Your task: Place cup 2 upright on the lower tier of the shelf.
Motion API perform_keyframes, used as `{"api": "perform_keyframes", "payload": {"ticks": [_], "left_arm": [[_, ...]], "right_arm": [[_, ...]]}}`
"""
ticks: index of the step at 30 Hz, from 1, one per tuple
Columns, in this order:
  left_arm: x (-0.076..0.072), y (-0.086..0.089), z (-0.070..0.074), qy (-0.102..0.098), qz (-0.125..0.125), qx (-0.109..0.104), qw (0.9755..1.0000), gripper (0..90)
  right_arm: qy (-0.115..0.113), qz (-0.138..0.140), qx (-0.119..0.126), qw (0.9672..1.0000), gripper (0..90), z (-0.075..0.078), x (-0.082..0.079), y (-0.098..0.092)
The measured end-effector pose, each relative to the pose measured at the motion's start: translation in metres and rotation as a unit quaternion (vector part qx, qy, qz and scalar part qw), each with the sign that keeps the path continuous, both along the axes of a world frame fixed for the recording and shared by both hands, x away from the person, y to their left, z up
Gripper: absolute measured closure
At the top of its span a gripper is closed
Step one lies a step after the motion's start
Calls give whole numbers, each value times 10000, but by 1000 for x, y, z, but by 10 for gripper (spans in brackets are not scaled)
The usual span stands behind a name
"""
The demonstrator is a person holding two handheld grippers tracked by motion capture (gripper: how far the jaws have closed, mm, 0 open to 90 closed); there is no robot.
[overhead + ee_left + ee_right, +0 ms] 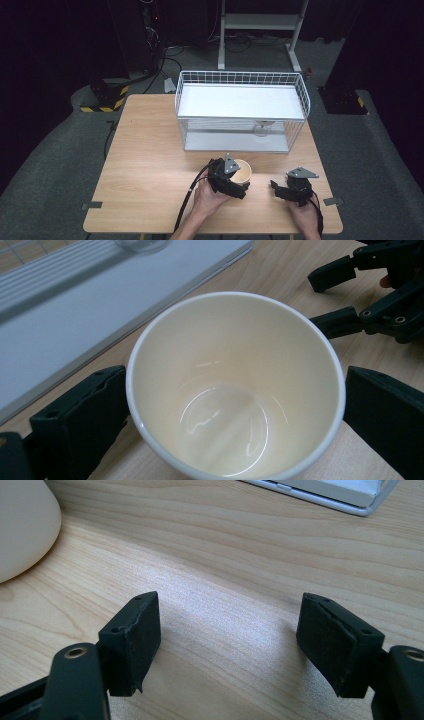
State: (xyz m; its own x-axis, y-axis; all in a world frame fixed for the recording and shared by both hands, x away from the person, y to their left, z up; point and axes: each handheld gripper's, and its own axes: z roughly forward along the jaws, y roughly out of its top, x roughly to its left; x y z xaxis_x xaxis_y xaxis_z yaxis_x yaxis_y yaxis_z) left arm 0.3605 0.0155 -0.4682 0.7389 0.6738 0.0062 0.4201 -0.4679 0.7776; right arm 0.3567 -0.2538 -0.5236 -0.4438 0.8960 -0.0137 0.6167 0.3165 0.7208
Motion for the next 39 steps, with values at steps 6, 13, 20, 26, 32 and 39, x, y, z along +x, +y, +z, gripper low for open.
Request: {"api": "perform_keyframes", "payload": {"ticks": [6,13,20,26,32,39], "left_arm": [[3,-3,-2,0,83,16,10000,11],[6,-5,-4,-6,161,24,9999,14],[8,-7,-5,-9,216,0,9998,3],[8,-8,-6,-48,214,33,9998,2],[8,-11,-12,-15,227,134,9997,6],[8,-11,-15,-27,232,100,9997,14]], "right_arm": [[-10,5,-9,10000,255,0,0,0],[-19,5,-5,10000,255,0,0,0],[-28,17,-15,10000,255,0,0,-1],[-21,18,-22,10000,255,0,0,-1],[-16,8,-16,10000,255,0,0,-1],[-16,7,-16,10000,255,0,0,0]]}}
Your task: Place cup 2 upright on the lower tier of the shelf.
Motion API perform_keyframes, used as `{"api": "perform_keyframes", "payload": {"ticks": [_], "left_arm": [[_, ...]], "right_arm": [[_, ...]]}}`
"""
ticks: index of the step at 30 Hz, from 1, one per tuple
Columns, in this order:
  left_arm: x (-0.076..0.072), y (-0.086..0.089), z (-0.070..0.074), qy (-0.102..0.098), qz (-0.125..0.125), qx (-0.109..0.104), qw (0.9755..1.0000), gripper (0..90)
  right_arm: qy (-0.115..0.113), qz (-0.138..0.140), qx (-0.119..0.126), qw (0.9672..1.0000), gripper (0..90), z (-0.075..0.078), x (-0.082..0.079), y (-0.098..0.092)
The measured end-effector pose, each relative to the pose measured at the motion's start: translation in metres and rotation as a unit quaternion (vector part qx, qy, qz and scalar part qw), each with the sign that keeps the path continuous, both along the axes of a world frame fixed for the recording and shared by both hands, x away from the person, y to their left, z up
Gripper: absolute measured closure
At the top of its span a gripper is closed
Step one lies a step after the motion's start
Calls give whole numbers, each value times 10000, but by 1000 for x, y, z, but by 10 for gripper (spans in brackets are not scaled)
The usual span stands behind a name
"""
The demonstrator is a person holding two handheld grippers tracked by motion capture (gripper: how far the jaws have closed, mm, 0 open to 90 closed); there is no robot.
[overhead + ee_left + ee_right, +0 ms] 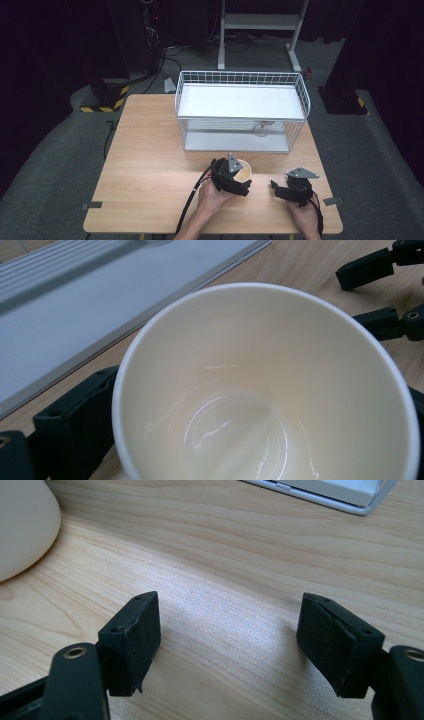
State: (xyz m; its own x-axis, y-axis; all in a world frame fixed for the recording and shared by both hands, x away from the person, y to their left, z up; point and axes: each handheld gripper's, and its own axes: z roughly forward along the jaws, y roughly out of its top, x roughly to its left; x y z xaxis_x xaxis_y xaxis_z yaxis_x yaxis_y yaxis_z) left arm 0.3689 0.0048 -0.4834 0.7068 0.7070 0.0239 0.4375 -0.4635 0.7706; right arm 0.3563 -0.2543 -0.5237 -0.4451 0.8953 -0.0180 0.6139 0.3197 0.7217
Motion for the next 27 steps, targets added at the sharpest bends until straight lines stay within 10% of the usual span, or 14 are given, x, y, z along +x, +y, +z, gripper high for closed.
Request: {"api": "perform_keyframes", "payload": {"ticks": [27], "left_arm": [[-6,4,-3,-264,344,-217,9988,98]], "right_arm": [[19,-13,16,10000,254,0,-1,0]]}}
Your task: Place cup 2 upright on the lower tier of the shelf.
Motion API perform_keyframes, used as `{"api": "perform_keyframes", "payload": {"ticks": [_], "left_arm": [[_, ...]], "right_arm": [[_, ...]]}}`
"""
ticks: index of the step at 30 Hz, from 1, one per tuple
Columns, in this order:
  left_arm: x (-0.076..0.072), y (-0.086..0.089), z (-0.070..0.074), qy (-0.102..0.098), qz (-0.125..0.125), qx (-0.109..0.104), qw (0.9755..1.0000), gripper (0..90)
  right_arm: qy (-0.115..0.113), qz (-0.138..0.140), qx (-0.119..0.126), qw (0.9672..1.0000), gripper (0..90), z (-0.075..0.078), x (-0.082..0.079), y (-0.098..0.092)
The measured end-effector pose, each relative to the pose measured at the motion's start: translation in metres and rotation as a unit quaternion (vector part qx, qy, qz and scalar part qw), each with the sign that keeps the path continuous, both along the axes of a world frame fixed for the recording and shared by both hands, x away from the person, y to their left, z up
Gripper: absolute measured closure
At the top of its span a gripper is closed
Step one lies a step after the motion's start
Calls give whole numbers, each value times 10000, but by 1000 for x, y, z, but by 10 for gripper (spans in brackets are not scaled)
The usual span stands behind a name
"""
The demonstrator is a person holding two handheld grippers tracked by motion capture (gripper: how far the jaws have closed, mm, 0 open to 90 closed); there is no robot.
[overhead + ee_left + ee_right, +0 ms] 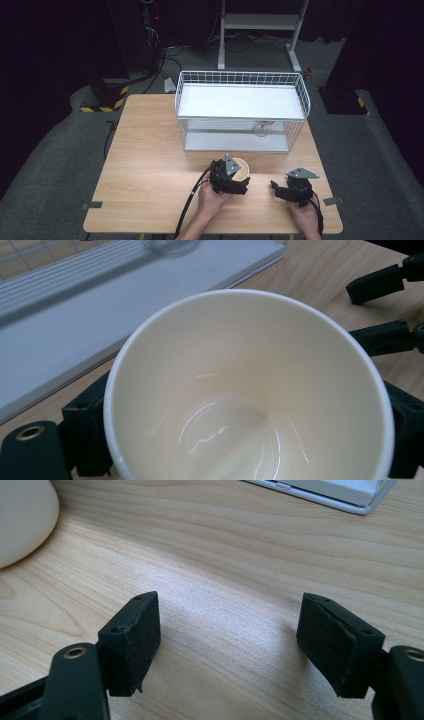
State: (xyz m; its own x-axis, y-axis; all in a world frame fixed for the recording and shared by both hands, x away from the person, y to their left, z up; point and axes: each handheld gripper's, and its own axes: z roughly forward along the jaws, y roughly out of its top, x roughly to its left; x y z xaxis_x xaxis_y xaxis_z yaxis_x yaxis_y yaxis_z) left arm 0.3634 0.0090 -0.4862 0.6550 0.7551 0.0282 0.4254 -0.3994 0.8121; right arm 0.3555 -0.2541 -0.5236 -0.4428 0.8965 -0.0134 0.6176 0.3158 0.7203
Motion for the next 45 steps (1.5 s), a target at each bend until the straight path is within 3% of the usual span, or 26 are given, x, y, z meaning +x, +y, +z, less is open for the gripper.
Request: {"api": "perform_keyframes", "payload": {"ticks": [12,16,23,33,41,45], "left_arm": [[3,5,8,-34,104,-2,9999,99],[6,11,10,214,244,-233,9992,99],[11,16,15,285,337,-354,9984,99],[18,24,13,417,704,-193,9965,99],[24,29,12,476,793,-169,9956,99],[27,29,17,458,802,-41,9957,99]], "right_arm": [[-1,1,-2,10000,254,0,0,0],[1,-1,0,10000,254,0,0,0],[-9,4,-4,10000,254,0,0,0],[-12,12,-14,10000,253,0,0,0],[-10,12,-12,10000,253,0,0,0],[-17,18,-21,10000,252,0,0,0]]}}
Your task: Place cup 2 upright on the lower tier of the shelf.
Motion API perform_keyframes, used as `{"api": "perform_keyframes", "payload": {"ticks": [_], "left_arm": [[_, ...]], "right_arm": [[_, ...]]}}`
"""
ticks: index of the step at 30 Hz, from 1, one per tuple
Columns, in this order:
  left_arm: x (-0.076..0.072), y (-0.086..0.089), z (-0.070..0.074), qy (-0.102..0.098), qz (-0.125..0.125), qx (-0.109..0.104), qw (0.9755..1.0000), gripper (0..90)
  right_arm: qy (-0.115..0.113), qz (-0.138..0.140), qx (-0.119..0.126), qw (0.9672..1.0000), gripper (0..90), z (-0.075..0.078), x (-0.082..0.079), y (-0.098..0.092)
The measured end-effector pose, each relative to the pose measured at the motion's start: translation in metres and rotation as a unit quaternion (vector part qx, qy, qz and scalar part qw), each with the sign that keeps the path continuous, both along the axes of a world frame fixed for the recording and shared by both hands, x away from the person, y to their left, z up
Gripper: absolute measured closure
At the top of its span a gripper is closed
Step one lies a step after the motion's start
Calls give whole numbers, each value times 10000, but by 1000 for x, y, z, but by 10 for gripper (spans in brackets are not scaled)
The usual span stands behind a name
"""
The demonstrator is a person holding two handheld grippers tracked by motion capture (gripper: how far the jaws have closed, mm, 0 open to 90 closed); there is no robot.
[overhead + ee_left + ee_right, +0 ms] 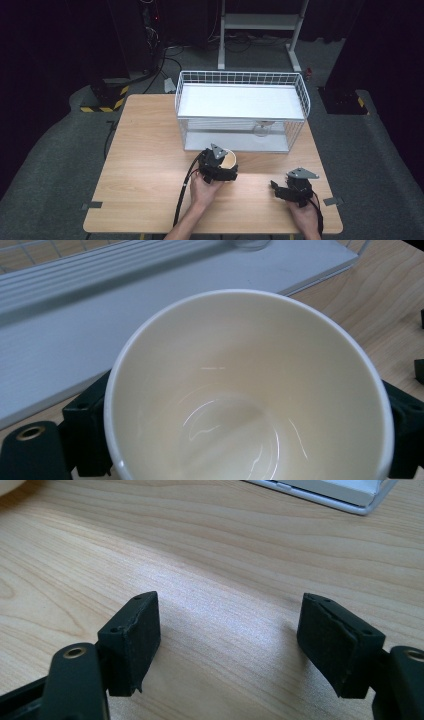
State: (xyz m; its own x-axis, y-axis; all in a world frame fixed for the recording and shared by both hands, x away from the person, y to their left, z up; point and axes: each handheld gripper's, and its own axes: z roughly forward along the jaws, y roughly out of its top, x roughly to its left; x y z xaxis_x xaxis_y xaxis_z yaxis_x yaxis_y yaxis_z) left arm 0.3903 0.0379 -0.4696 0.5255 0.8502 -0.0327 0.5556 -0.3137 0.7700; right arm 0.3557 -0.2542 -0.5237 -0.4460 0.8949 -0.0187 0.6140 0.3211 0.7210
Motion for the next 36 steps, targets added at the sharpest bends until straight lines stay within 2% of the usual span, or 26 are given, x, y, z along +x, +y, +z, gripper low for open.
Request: {"api": "perform_keyframes", "payload": {"ticks": [2,4,8,11,15,17,23,28,32,36], "left_arm": [[2,1,2,-1,6,-8,10000,98],[5,4,2,47,13,-103,9999,99],[8,6,3,26,79,28,10000,99],[10,8,7,80,45,-68,9999,99],[12,9,11,6,43,-37,10000,99],[14,11,11,44,78,-108,9999,99],[18,14,9,83,140,-55,9999,99],[23,12,14,6,130,43,9999,99],[28,16,15,29,224,-99,9997,99],[31,19,13,7,272,-28,9996,99]], "right_arm": [[1,0,0,10000,253,0,0,0],[0,0,0,10000,253,0,0,0],[-1,1,0,10000,253,0,0,0],[-4,4,-5,10000,252,0,0,0],[-4,6,0,10000,252,0,0,0],[-3,6,2,10000,252,0,0,0],[-4,12,-1,10000,252,0,0,0],[-2,10,2,10000,252,0,0,0],[-2,11,2,10000,252,0,0,0],[1,9,3,10000,252,0,0,0]]}}
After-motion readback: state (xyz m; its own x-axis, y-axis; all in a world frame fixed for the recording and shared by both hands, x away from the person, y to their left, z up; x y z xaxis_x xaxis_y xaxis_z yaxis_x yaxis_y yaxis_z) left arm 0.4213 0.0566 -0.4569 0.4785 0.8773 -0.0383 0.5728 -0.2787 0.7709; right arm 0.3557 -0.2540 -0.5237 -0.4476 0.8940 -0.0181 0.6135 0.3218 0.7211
